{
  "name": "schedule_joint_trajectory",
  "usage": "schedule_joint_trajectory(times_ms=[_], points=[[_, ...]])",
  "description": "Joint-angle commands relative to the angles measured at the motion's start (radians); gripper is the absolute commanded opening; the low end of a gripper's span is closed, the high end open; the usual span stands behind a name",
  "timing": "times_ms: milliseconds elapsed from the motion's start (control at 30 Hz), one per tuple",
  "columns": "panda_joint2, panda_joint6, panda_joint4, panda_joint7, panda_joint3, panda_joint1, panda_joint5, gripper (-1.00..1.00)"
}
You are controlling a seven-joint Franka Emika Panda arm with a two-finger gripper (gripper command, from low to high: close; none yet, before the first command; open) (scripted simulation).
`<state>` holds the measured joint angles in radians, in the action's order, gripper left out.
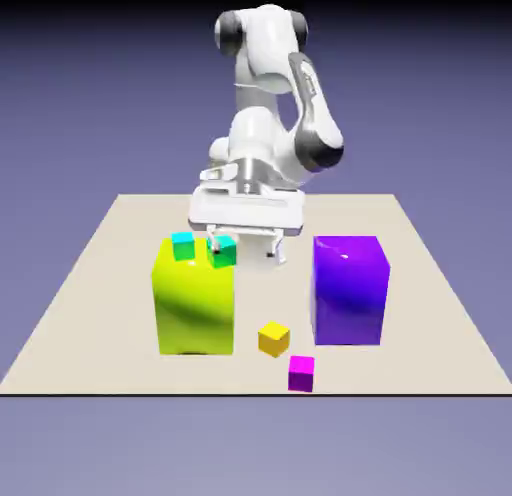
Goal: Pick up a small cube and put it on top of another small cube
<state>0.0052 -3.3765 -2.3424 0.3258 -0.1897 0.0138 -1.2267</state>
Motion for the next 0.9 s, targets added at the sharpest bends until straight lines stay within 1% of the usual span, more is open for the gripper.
schedule_joint_trajectory(times_ms=[0, 867], points=[[0.02, -0.012, 0.017, 0.038, -0.007, 0.002, -0.044, 0.0], [0.551, -0.325, 0.448, 1.021, -0.182, 0.027, -1.174, 0.0]])
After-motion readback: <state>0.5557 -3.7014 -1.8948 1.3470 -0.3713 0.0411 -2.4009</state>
